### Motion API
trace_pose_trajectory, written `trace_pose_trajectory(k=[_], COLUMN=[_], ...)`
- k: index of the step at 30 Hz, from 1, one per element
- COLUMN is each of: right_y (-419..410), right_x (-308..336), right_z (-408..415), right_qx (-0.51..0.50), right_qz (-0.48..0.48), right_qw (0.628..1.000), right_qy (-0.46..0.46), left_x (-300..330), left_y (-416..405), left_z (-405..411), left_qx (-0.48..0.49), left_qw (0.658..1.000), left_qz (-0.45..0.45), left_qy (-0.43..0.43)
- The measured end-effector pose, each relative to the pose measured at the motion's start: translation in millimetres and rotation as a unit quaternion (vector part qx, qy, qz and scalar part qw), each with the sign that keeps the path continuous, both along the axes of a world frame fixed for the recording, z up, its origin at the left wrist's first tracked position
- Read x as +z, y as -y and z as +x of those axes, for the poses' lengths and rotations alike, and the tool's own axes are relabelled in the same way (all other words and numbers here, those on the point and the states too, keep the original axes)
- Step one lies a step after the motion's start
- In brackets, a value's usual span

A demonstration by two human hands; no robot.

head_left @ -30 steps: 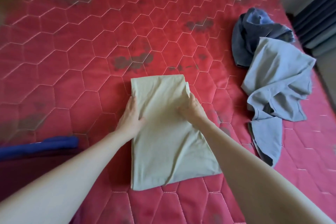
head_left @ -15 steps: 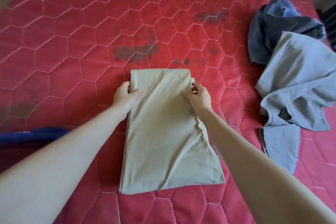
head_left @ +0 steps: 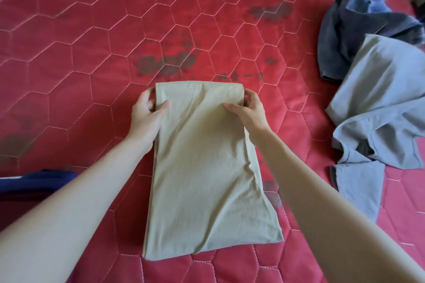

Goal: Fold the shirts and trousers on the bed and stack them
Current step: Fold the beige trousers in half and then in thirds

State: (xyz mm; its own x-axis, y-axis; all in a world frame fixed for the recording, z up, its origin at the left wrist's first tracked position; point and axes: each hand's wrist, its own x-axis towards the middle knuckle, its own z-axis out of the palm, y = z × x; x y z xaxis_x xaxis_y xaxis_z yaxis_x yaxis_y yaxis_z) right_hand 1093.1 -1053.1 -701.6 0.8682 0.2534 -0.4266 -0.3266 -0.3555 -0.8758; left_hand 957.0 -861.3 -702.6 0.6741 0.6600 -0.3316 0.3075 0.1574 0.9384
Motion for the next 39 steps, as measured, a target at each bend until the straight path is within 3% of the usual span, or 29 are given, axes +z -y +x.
trace_pose_trajectory(k=[5,8,13,16,20,25,29,35,39], right_y=[27.0,43.1,71.7,85.9,91.3,87.3,88.6,87.5,73.2], right_x=[8.1,18.0,41.6,35.0,10.1,8.1,13.3,19.1,13.5], right_z=[-30.4,-49.7,-76.9,-93.4,-109.0,-109.6,-112.3,-117.7,-94.5], right_qx=[0.079,0.106,0.082,0.062,0.084,-0.034,-0.018,-0.077,-0.078], right_qz=[0.012,-0.049,-0.058,-0.079,-0.221,-0.241,-0.254,-0.175,-0.170], right_qw=[0.995,0.993,0.995,0.995,0.971,0.969,0.967,0.978,0.979], right_qy=[-0.056,-0.007,0.012,0.000,0.041,0.047,0.022,0.082,0.082], left_x=[6.0,15.6,46.6,44.8,22.2,17.0,13.7,18.8,14.1], left_y=[18.1,29.0,42.6,52.8,60.7,54.8,48.7,41.3,33.7], left_z=[-33.0,-58.1,-94.9,-109.5,-111.5,-100.7,-98.4,-95.7,-74.1], left_qx=[-0.082,-0.129,-0.150,-0.156,-0.177,-0.106,-0.122,-0.118,-0.087], left_qw=[0.994,0.986,0.985,0.979,0.948,0.950,0.952,0.980,0.982], left_qz=[0.013,0.007,-0.034,-0.041,0.118,0.182,0.151,0.082,0.085], left_qy=[-0.074,-0.101,-0.083,-0.125,-0.236,-0.231,-0.237,-0.139,-0.145])
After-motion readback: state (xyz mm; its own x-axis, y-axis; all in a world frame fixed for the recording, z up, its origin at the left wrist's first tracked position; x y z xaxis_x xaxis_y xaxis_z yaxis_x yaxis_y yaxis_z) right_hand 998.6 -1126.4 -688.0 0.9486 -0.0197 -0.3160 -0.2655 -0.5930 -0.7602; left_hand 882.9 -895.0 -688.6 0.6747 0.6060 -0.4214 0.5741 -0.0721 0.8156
